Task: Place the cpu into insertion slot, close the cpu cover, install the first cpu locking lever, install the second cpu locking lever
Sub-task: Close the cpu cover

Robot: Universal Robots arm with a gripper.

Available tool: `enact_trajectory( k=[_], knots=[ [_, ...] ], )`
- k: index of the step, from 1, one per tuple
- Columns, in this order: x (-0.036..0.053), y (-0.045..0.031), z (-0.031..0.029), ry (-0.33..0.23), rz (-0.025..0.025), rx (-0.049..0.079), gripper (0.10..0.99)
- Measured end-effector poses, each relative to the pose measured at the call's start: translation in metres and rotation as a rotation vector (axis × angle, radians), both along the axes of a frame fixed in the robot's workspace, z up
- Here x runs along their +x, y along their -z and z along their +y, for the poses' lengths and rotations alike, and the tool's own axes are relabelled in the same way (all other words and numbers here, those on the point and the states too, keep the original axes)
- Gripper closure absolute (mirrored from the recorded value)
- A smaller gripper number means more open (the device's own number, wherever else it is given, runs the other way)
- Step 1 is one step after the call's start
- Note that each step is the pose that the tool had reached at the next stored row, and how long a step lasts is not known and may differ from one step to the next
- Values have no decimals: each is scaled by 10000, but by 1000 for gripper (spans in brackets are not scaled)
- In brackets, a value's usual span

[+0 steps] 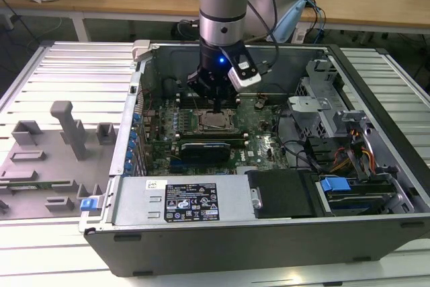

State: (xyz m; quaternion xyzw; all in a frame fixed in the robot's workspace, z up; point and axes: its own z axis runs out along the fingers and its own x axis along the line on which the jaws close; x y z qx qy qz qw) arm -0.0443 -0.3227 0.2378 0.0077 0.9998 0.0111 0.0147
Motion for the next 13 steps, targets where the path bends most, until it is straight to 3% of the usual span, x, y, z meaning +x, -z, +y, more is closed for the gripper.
enact_trajectory(
  k=[4, 13],
  knots=[
    [-3, -13, -10, 6, -7, -81, 980],
    [-4, -22, -10, 5, -19, -83, 980]
  ],
)
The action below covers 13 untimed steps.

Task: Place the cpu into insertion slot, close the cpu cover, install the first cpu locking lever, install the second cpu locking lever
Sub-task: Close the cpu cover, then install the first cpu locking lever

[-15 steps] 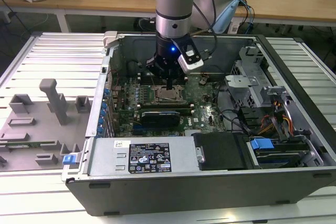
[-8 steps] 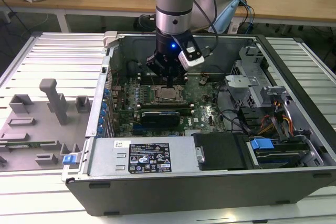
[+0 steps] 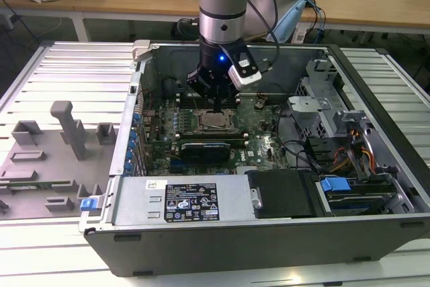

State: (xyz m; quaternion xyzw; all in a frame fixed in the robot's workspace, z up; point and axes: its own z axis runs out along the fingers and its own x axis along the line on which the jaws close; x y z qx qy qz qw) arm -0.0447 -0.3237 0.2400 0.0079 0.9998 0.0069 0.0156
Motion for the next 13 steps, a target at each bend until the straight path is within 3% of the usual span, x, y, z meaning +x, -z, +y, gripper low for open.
enact_trajectory(
  k=[13],
  knots=[
    [-16, -4, 0, 2, -1, -2, 980]
  ],
)
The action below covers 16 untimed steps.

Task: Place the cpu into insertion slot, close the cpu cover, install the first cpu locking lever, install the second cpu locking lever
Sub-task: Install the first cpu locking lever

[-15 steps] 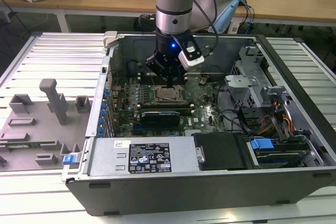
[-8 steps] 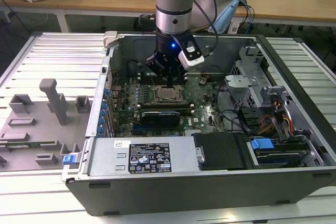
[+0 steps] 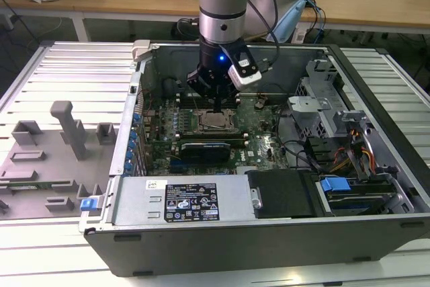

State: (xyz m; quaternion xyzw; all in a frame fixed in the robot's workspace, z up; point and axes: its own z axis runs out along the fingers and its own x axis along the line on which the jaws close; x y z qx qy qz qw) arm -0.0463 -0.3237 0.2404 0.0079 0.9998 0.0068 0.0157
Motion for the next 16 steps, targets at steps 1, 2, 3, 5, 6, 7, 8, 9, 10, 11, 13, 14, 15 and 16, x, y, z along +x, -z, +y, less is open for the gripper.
enact_trajectory(
  k=[1, 2, 3, 5, 6, 7, 8, 9, 10, 11, 13, 14, 15, 16],
  knots=[
    [-17, 0, 0, -2, 0, 0, 980],
    [-51, 1, 0, -1, -2, 1, 980],
    [-126, 1, 1, -2, -8, 2, 980],
    [-250, 1, 2, -1, -25, 2, 980],
    [-291, 1, 2, -1, -32, 2, 980],
    [-319, 1, 2, -3, -37, 3, 980],
    [-352, 1, 2, -1, -43, 2, 980],
    [-372, 1, 2, 0, -48, 3, 980],
    [-394, -2, 2, -2, -54, 0, 980],
    [-400, -11, 2, -1, -59, 1, 980],
    [-400, -44, 2, -4, -64, 1, 980],
    [-400, -65, 2, -3, -66, 1, 980],
    [-401, -92, 2, -2, -68, 2, 980],
    [-400, -121, 2, -2, -69, 2, 980]
  ],
)
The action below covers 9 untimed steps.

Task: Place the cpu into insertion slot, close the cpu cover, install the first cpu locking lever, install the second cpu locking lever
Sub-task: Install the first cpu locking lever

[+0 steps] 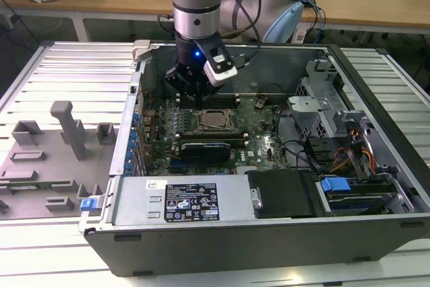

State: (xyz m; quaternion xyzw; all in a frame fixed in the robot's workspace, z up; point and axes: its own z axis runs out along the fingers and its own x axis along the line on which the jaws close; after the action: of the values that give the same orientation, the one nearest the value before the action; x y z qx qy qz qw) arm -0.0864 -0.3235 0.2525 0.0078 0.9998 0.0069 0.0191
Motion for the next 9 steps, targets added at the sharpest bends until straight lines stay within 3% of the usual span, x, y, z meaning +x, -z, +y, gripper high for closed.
enact_trajectory(
  k=[4, 9],
  knots=[
    [0, -100, 0, 0, -1, 0, 980],
    [-46, -101, 0, 0, -16, 0, 980]
  ],
)
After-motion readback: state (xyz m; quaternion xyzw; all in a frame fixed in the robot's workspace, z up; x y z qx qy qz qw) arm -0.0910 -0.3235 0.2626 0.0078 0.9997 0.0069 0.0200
